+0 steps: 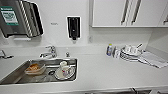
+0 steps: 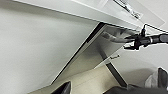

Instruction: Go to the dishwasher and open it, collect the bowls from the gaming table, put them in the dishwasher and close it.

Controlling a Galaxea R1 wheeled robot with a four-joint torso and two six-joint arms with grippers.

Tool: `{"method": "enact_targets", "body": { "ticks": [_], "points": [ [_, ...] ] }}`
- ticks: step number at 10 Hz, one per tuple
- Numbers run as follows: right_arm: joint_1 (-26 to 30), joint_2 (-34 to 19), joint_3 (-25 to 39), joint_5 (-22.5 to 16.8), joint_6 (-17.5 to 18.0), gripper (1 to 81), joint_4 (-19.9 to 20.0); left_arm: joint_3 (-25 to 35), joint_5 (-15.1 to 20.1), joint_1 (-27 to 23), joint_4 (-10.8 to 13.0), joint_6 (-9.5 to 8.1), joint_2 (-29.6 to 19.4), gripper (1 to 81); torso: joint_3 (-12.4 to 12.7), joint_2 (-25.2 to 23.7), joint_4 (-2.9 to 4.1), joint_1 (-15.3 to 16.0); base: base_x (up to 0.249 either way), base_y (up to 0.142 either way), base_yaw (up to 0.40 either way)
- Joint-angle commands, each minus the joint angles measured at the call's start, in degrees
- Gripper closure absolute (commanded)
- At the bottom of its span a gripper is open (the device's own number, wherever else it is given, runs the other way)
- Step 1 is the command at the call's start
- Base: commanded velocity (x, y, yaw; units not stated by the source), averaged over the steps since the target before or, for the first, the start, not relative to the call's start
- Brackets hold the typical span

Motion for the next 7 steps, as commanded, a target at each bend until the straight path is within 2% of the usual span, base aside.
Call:
{"method": "enact_targets", "body": {
  "ticks": [1,4,7],
  "points": [
    [-1.0,-1.9,1.9,-12.7,-1.5,1.0,-5.7,0.9,1.1,-3.4,1.3,0.32,-2.1,1.0,0.0,0.0,0.00,0.0,0.000,0.000,0.000],
    [-3.2,-1.9,2.5,-12.4,-1.6,1.0,-7.8,0.5,1.1,-3.5,1.3,0.32,-1.2,1.0,0.0,0.0,0.00,0.0,0.000,0.000,0.000],
    [-6.9,-1.5,3.0,-11.9,-1.5,1.0,-13.0,-0.7,1.1,-3.0,1.2,0.32,-0.3,1.0,0.0,0.0,0.00,0.0,0.000,0.000,0.000]
  ]
}}
